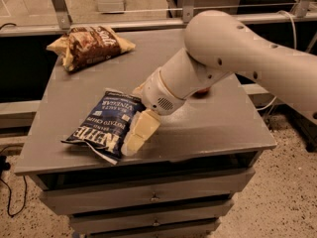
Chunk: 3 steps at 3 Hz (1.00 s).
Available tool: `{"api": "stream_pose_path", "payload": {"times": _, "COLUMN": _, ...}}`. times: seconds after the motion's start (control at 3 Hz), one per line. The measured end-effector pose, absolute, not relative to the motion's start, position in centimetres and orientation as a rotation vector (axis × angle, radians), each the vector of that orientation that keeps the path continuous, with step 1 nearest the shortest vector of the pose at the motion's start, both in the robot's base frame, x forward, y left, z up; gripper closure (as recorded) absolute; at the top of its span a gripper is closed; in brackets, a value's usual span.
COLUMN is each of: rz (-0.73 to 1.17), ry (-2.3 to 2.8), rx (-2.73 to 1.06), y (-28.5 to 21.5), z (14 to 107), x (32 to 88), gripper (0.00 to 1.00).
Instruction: Pick blue chip bag
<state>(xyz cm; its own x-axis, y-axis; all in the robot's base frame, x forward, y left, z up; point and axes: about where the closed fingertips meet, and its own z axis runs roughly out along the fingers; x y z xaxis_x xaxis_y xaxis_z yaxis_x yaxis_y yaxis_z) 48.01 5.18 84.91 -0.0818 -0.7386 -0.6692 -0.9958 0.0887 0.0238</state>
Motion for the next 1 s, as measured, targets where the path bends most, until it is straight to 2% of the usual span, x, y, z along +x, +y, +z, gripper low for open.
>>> {"api": "stream_pose_path", "payload": {"times": 0.33, "rz": 0.708, "ry": 1.862, "rx": -1.679, "y": 7.13, "z": 84.04, "x": 48.53, "gripper": 0.18}}
{"api": "stream_pose_path", "payload": {"times": 1.0, "rz": 0.676, "ry": 1.837, "rx": -1.633, "y": 6.82, "z": 84.96, "x": 49.44, "gripper": 0.64}}
